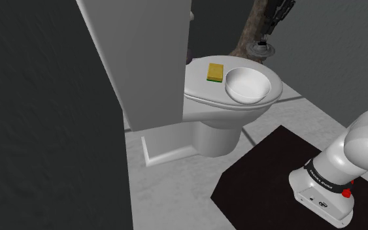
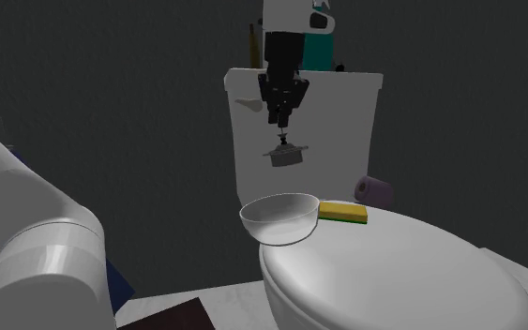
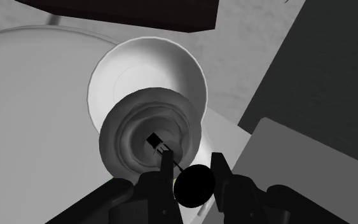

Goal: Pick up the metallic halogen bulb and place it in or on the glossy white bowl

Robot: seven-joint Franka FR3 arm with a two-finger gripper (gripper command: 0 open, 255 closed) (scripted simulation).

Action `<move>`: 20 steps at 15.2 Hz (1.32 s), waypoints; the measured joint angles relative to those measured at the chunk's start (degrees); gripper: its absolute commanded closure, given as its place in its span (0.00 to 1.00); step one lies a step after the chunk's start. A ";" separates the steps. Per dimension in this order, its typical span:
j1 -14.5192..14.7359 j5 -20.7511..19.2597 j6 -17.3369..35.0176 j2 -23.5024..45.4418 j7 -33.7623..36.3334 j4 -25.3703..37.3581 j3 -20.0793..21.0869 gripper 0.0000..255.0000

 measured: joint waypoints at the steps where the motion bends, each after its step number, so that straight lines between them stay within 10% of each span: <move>1: -0.04 -0.01 0.71 -0.34 -0.22 -1.09 -0.04 1.00; 20: -0.14 0.37 10.94 -2.94 -2.15 -14.08 0.36 1.00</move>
